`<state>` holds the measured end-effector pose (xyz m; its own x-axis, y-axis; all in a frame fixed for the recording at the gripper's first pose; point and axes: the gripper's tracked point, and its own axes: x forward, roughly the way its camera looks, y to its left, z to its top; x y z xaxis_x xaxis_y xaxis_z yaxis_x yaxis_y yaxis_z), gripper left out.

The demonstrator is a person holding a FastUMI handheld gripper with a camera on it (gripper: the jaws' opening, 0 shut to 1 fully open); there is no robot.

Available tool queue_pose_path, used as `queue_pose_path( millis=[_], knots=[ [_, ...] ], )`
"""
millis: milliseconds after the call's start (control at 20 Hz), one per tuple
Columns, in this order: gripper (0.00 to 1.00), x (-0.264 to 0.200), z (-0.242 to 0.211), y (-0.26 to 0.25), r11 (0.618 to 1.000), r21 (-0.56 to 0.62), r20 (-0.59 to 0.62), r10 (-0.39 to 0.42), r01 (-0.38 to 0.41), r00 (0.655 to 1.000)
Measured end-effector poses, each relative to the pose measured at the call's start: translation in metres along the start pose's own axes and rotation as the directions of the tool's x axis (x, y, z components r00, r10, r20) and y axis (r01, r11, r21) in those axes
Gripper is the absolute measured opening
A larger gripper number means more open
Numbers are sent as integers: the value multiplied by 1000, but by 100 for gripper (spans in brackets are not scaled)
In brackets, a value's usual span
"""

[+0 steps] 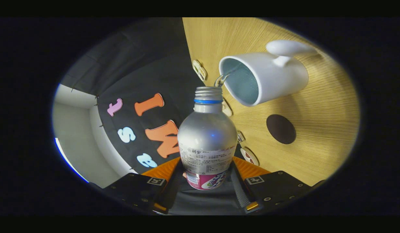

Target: Take the bottle from table, then pour the juice into the cup, finally place the bottle on the coaster

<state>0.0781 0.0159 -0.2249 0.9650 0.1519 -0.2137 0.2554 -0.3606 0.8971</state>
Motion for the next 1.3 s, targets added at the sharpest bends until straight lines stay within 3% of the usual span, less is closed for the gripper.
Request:
queue_pose_path(
  millis=[1300],
  knots=[
    [75, 10, 19, -4, 994, 108, 32, -7, 4, 999]
  ],
)
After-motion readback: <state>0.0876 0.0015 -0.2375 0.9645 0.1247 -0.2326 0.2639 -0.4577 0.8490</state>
